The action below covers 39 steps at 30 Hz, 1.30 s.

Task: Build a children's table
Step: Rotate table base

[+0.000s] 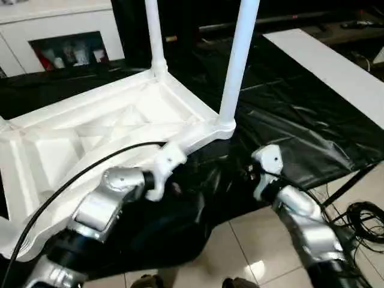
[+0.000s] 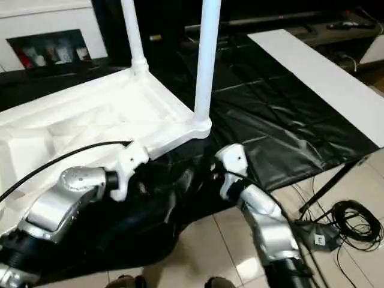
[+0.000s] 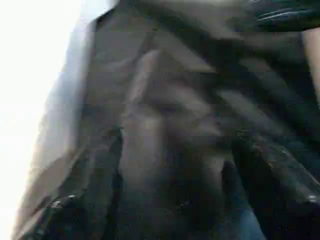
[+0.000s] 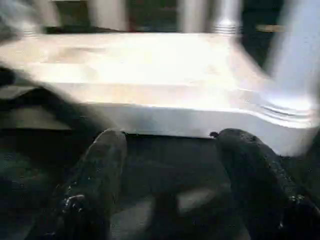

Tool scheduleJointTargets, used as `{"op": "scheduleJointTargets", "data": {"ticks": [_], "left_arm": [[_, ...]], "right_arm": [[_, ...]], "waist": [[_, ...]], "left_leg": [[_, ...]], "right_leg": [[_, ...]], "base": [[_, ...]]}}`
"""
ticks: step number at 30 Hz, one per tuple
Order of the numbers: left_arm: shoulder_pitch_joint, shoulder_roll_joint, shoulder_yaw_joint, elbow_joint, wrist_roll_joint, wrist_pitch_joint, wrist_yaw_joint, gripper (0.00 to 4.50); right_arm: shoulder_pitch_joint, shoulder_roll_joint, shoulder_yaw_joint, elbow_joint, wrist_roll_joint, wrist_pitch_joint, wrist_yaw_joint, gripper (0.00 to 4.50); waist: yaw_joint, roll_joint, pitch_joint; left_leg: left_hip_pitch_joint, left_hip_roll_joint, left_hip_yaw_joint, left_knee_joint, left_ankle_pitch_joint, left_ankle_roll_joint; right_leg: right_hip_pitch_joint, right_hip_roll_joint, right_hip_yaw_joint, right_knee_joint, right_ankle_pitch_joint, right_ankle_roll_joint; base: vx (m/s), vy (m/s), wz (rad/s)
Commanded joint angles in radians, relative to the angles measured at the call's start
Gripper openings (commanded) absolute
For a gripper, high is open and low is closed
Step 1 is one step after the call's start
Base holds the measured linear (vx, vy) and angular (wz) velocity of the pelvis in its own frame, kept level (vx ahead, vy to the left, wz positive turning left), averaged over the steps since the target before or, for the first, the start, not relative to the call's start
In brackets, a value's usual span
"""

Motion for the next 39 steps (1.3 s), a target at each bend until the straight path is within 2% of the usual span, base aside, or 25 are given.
{"op": "scheduleJointTargets", "data": {"ticks": [1,2,3,4,6,7,10,11,13,17,21,22,23,25,26,30,31,32,33,34,35,36,37,38,39], "left_arm": [[-0.025,-0.002,0.005,0.008,0.02,0.029,0.035,4.15],[-0.029,-0.011,0.0,0.021,0.035,0.041,0.056,4.15],[-0.031,-0.016,-0.003,0.028,0.044,0.045,0.067,4.28],[-0.033,-0.025,-0.003,0.039,0.054,0.048,0.086,4.49],[-0.043,-0.046,0.003,0.067,0.071,0.043,0.129,4.5],[-0.047,-0.056,0.007,0.08,0.078,0.033,0.149,4.5],[-0.064,-0.078,0.013,0.111,0.096,-0.001,0.204,4.5],[-0.082,-0.103,0.024,0.141,0.11,-0.044,0.261,4.5],[-0.099,-0.12,0.03,0.168,0.13,-0.074,0.31,4.5],[-0.143,-0.136,0.035,0.255,0.193,-0.133,0.438,4.5],[-0.17,-0.136,0.038,0.298,0.229,-0.186,0.518,4.5],[-0.177,-0.135,0.042,0.312,0.244,-0.231,0.559,4.5],[-0.18,-0.132,0.042,0.319,0.256,-0.261,0.584,4.5],[-0.177,-0.14,0.06,0.314,0.259,-0.306,0.626,4.5],[-0.163,-0.157,0.093,0.299,0.251,-0.372,0.677,4.5],[-0.12,-0.19,0.154,0.249,0.214,-0.476,0.733,4.5],[-0.05,-0.239,0.221,0.148,0.132,-0.51,0.724,4.5],[-0.026,-0.252,0.238,0.117,0.106,-0.523,0.721,4.5],[0.003,-0.258,0.245,0.082,0.086,-0.539,0.706,4.5],[0.042,-0.259,0.244,0.041,0.066,-0.57,0.692,4.5],[0.095,-0.269,0.252,-0.019,0.03,-0.585,0.678,4.5],[0.147,-0.279,0.262,-0.075,-0.004,-0.593,0.671,4.5],[0.23,-0.297,0.287,-0.158,-0.056,-0.587,0.674,4.5],[0.285,-0.3,0.301,-0.205,-0.074,-0.594,0.683,4.5],[0.288,-0.3,0.301,-0.207,-0.074,-0.594,0.684,4.5]], "right_arm": [[0.005,-0.026,0.004,-0.041,0.024,0.035,0.051,3.17],[0.008,-0.042,0.003,-0.041,0.01,0.03,0.055,3.17],[0.009,-0.047,0.001,-0.038,0.001,0.024,0.053,3.17],[0.01,-0.049,-0.004,-0.037,-0.002,0.025,0.051,3.17],[0.014,-0.053,-0.012,-0.037,-0.01,0.03,0.036,3.17],[0.016,-0.055,-0.013,-0.039,-0.013,0.035,0.029,3.17],[0.021,-0.059,-0.012,-0.047,-0.019,0.047,0.012,3.17],[0.023,-0.056,-0.01,-0.046,-0.029,0.049,-0.002,3.17],[0.022,-0.052,-0.009,-0.041,-0.04,0.042,-0.013,3.17],[0.02,-0.043,-0.011,-0.039,-0.047,0.036,-0.033,3.17],[0.021,-0.041,-0.012,-0.04,-0.053,0.035,-0.048,3.17],[0.02,-0.037,-0.015,-0.037,-0.057,0.03,-0.063,3.17],[0.02,-0.033,-0.017,-0.036,-0.06,0.026,-0.072,3.17],[0.019,-0.026,-0.024,-0.035,-0.061,0.021,-0.089,3.17],[0.019,-0.013,-0.036,-0.035,-0.065,0.016,-0.117,3.17],[0.015,0.017,-0.063,-0.034,-0.074,0.019,-0.187,3.17],[0.011,0.044,-0.096,-0.025,-0.084,0.014,-0.269,3.17],[0.01,0.052,-0.106,-0.022,-0.09,0.008,-0.3,3.17],[0.009,0.065,-0.119,-0.021,-0.081,0.016,-0.324,3.17],[0.01,0.08,-0.132,-0.025,-0.066,0.037,-0.345,3.17],[0.016,0.09,-0.133,-0.036,-0.064,0.026,-0.352,3.17],[0.027,0.097,-0.128,-0.049,-0.08,-0.006,-0.363,3.17],[0.049,0.086,-0.088,-0.081,-0.131,-0.032,-0.358,3.17],[0.062,0.083,-0.065,-0.102,-0.154,-0.022,-0.358,3.17],[0.063,0.083,-0.064,-0.103,-0.155,-0.021,-0.358,3.17]], "waist": [[0.008,0.001,-0.087],[0.009,0.002,-0.085],[0.009,0.002,-0.085],[0.012,-0.002,-0.086],[0.012,-0.003,-0.087],[0.013,-0.005,-0.086],[0.013,-0.008,-0.087],[0.013,-0.007,-0.087],[0.013,-0.009,-0.088],[0.009,-0.009,-0.089],[0.007,-0.009,-0.093],[0.005,-0.009,-0.092],[0.006,-0.005,-0.093],[0.008,-0.006,-0.095],[0.012,0.0,-0.097],[0.016,0.002,-0.106],[0.017,0.003,-0.106],[0.015,0.003,-0.11],[0.018,0.007,-0.113],[0.017,0.008,-0.114],[0.018,0.013,-0.115],[0.016,0.014,-0.112],[0.013,0.014,-0.108],[0.018,0.005,-0.099],[0.009,0.023,-0.096]], "left_leg": [[0.03,0.031,-0.014,-0.07,-0.282,0.028],[0.029,0.029,-0.016,-0.072,-0.3,0.017],[0.029,0.029,-0.016,-0.072,-0.3,0.017],[0.032,0.027,-0.016,-0.07,-0.321,0.007],[0.029,0.026,-0.018,-0.071,-0.321,0.003],[0.031,0.024,-0.017,-0.07,-0.331,0.002],[0.025,0.021,-0.022,-0.07,-0.329,0.002],[0.027,0.02,-0.022,-0.069,-0.335,0.003],[0.028,0.018,-0.022,-0.067,-0.338,0.004],[0.021,0.017,-0.027,-0.068,-0.342,0.007],[0.018,0.016,-0.029,-0.067,-0.328,0.011],[0.02,0.016,-0.028,-0.065,-0.333,0.014],[0.025,0.016,-0.026,-0.063,-0.337,0.016],[0.021,0.017,-0.027,-0.063,-0.323,0.019],[0.022,0.019,-0.027,-0.063,-0.313,0.021],[0.018,0.022,-0.025,-0.057,-0.267,0.031],[0.016,0.024,-0.024,-0.057,-0.249,0.036],[0.008,0.024,-0.024,-0.056,-0.224,0.042],[0.014,0.022,-0.021,-0.053,-0.22,0.05],[0.015,0.022,-0.019,-0.05,-0.214,0.066],[0.008,0.026,-0.023,-0.053,-0.207,0.071],[0.006,0.027,-0.022,-0.055,-0.212,0.072],[0.011,0.027,-0.019,-0.057,-0.25,0.067],[-0.033,0.015,-0.048,-0.074,-0.265,0.107],[-0.036,0.019,-0.053,-0.089,-0.294,0.127]], "right_leg": [[0.05,-0.034,0.031,-0.08,-0.268,-0.203],[0.05,-0.036,0.03,-0.084,-0.312,-0.198],[0.05,-0.036,0.03,-0.084,-0.312,-0.198],[0.049,-0.04,0.03,-0.091,-0.37,-0.179],[0.049,-0.039,0.029,-0.093,-0.386,-0.167],[0.046,-0.037,0.029,-0.097,-0.404,-0.159],[0.05,-0.039,0.024,-0.102,-0.457,-0.129],[0.046,-0.038,0.023,-0.106,-0.476,-0.117],[0.044,-0.037,0.021,-0.11,-0.494,-0.105],[0.046,-0.036,0.015,-0.111,-0.506,-0.086],[0.048,-0.036,0.013,-0.107,-0.468,-0.088],[0.046,-0.035,0.013,-0.108,-0.461,-0.098],[0.041,-0.034,0.014,-0.11,-0.449,-0.105],[0.046,-0.034,0.015,-0.103,-0.404,-0.122],[0.046,-0.034,0.016,-0.097,-0.373,-0.132],[0.05,-0.035,0.019,-0.082,-0.246,-0.177],[0.052,-0.037,0.02,-0.079,-0.215,-0.198],[0.055,-0.038,0.018,-0.074,-0.183,-0.211],[0.05,-0.033,0.018,-0.074,-0.168,-0.213],[0.047,-0.03,0.019,-0.073,-0.145,-0.216],[0.055,-0.037,0.018,-0.069,-0.139,-0.216],[0.053,-0.038,0.017,-0.072,-0.147,-0.215],[0.048,-0.031,0.015,-0.08,-0.195,-0.201],[0.081,-0.052,-0.017,-0.069,-0.216,-0.193],[0.082,-0.046,-0.032,-0.071,-0.272,-0.178]], "base": [[0.0,0.0,0.0],[0.0,0.0,0.0],[0.0,0.0,0.0],[0.0,0.0,0.0],[0.0,0.0,0.0],[0.0,0.0,0.0],[0.0,0.0,0.0],[0.0,0.0,0.0],[0.0,0.0,0.0],[0.0,0.0,0.0],[0.0,0.0,0.0],[0.0,0.0,0.0],[0.0,0.0,0.0],[0.0,0.0,0.0],[0.0,0.0,0.0],[0.0,0.0,0.0],[0.0,0.0,0.0],[0.0,0.0,0.0],[0.053,0.004,0.04],[0.0,0.0,0.0],[0.0,0.0,0.0],[0.0,0.0,0.0],[0.0,0.0,0.0],[0.0,0.0,0.0],[-0.009,-0.011,0.21]]}}
